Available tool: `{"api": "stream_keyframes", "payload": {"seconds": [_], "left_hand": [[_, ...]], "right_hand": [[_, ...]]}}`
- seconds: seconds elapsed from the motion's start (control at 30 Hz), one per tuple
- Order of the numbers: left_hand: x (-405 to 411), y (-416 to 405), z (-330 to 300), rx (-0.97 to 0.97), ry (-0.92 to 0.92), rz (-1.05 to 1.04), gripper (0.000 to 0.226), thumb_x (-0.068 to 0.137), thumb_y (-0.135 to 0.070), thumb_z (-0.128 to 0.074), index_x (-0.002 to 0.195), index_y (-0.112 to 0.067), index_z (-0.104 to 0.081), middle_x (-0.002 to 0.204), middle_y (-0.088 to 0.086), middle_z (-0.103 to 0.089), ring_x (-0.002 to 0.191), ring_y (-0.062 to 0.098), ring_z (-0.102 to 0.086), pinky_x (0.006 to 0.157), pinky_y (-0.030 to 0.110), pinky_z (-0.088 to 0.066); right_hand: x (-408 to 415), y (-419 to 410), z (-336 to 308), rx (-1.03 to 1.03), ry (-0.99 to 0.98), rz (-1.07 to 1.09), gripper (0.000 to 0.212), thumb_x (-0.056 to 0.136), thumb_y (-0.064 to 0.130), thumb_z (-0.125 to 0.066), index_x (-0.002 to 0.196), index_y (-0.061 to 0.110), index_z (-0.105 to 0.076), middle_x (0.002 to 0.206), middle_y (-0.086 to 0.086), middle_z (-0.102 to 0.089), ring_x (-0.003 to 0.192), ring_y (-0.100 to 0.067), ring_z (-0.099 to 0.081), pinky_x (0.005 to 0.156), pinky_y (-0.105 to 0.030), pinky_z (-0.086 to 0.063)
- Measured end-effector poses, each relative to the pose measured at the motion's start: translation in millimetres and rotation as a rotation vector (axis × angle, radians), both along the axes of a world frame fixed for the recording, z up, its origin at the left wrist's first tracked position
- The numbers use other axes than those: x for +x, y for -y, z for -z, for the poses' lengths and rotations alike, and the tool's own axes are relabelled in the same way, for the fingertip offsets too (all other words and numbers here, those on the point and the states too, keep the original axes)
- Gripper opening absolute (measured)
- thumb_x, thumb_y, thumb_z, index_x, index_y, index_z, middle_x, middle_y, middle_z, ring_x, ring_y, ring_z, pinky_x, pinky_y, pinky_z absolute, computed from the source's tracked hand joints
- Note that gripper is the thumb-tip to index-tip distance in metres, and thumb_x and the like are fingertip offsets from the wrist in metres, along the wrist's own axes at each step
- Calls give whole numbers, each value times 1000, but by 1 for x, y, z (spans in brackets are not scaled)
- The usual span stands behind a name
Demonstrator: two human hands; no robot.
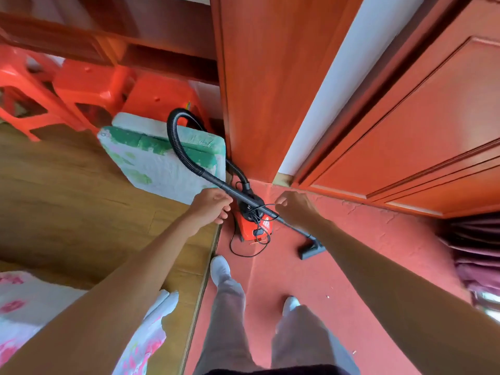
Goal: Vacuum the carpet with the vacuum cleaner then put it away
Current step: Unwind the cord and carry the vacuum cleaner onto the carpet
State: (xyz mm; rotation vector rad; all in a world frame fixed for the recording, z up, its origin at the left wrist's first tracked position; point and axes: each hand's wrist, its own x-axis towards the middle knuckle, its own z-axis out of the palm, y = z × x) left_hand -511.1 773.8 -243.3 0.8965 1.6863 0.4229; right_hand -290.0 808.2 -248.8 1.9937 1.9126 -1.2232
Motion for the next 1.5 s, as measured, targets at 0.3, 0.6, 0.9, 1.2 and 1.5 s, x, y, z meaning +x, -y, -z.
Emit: {"api": "stream_keyframes", "payload": {"seconds": [0.3, 0.6, 0.9, 1.2, 1.5], "left_hand": [[-6, -44, 118, -144, 188, -263, 13, 94, -7, -56, 94, -3, -68, 76, 12, -67, 61, 22, -62, 57, 32, -56], [31, -45, 303, -270, 212, -473, 12, 95, -7, -52, 94, -4, -64, 63, 7, -61, 44, 16, -57, 43, 24, -51], [71, -2, 476, -382, 300, -621, 10, 93, -10, -55, 91, -7, -64, 63, 6, -61, 38, 16, -57, 41, 25, -50], [72, 33, 529, -497, 306, -712, 20, 96, -13, -51, 84, -8, -66, 63, 8, -61, 38, 15, -57, 41, 24, -49], [65, -1, 526, -404, 328, -628, 21, 96, -15, -51, 84, -8, -67, 61, 6, -62, 39, 14, -58, 44, 25, -51]], "right_hand": [[-20, -22, 130, -56, 67, 96, 22, 86, 16, -52, 102, 18, -68, 105, -6, -70, 98, -27, -64, 81, -31, -50], [-29, -13, 315, -71, 92, -3, 39, 88, 15, -54, 127, 14, -54, 131, -7, -50, 114, -30, -57, 94, -36, -45], [-25, -27, 484, 139, 76, -244, 57, 82, 4, -59, 135, 11, -41, 134, -4, -39, 116, -32, -51, 81, -43, -47], [-30, -23, 541, 511, 371, -309, 53, 74, 27, -79, 117, 9, -56, 108, -13, -53, 95, -31, -54, 77, -42, -48], [-47, -28, 556, 549, 571, -150, 20, 67, 22, -81, 73, 14, -64, 85, -9, -58, 80, -29, -56, 70, -38, -42]]}}
